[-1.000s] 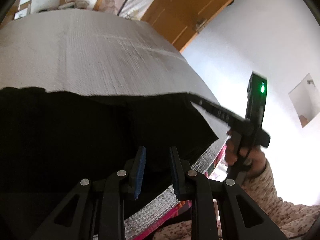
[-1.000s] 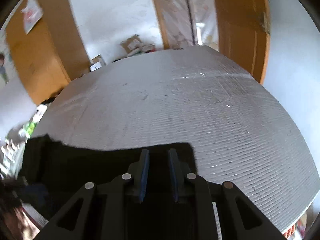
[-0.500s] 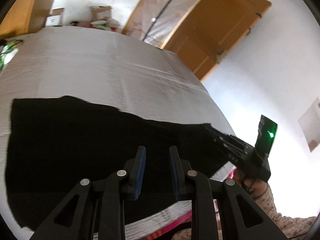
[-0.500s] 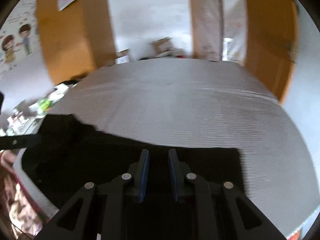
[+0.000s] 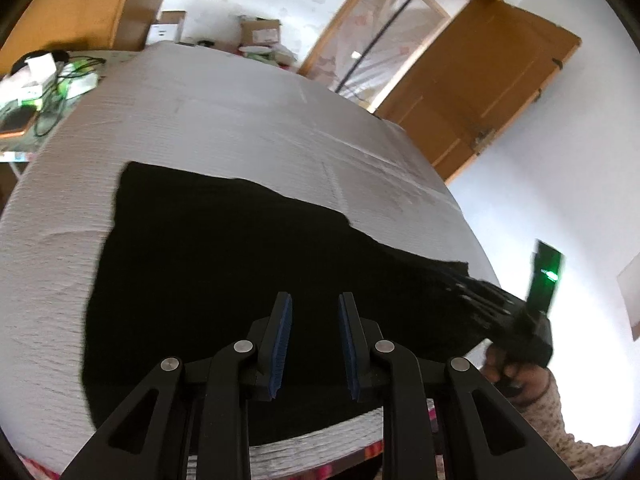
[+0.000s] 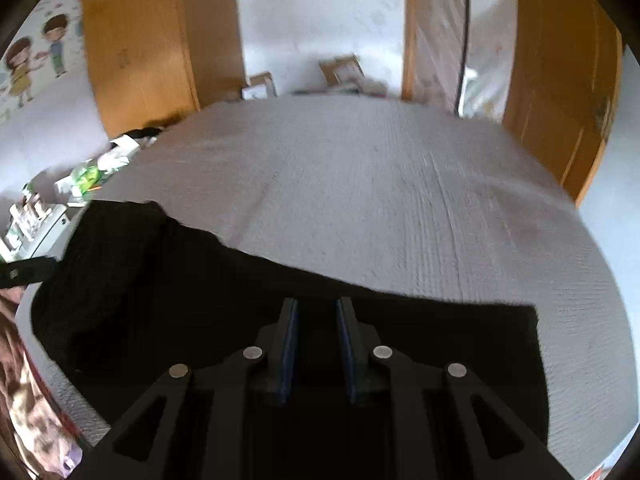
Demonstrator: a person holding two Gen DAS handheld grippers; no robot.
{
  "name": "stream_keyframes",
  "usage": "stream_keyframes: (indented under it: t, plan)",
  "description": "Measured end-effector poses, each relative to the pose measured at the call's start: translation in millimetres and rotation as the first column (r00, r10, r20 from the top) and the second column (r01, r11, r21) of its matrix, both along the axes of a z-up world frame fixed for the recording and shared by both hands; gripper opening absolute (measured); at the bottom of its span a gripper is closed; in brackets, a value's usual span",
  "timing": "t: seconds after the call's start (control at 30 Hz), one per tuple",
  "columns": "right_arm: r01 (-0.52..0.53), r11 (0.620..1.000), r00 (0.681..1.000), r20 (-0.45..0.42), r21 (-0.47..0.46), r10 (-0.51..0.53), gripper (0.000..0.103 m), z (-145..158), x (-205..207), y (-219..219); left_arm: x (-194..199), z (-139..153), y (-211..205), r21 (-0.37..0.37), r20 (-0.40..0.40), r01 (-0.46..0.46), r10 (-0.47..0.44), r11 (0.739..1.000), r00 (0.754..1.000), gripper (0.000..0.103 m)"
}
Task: Fold clothes
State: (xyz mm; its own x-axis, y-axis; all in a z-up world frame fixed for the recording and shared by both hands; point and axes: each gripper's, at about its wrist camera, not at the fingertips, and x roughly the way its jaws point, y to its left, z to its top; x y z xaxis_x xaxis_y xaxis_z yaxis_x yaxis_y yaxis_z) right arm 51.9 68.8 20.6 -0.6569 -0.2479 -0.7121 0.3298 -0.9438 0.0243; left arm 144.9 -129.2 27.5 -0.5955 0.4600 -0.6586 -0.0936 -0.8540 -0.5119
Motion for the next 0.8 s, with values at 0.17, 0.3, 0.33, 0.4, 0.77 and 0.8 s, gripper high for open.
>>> stream_keyframes:
  t: [0.17,0.3,0.33,0.4,0.77,0.8]
  plan:
    - [-0.134,0.99,0.988,-0.082,-0.047,0.13,0.021,21,28,-35,6,-2,-31,-0.007,0.002,-0.072,0.072,0.997,0.997,0.028]
    - [-0.308,0.95,0.946,-0.127,-0.06,0.299,0.022,29,46,-78,6,-5,-58,-0.016,0.007,-0.132,0.132,0.991,0.991,0.028]
    - [-0.348,0.936,0.932,-0.13,-0.058,0.339,0.023,28,51,-90,5,-6,-64,-0.016,0.012,-0.147,0.147,0.989,0.989,0.028]
    - [-0.438,0.897,0.895,-0.123,-0.065,0.428,0.026,22,61,-116,3,-10,-71,-0.027,0.023,-0.157,0.158,0.987,0.987,0.028]
    - [-0.63,0.769,0.775,-0.017,-0.107,0.632,0.047,-19,83,-217,0,-31,-107,-0.075,0.083,-0.162,0.168,0.984,0.982,0.028]
    - [-0.639,0.763,0.767,-0.01,-0.1,0.642,0.05,-23,84,-223,-2,-33,-110,-0.07,0.085,-0.159,0.165,0.985,0.983,0.028]
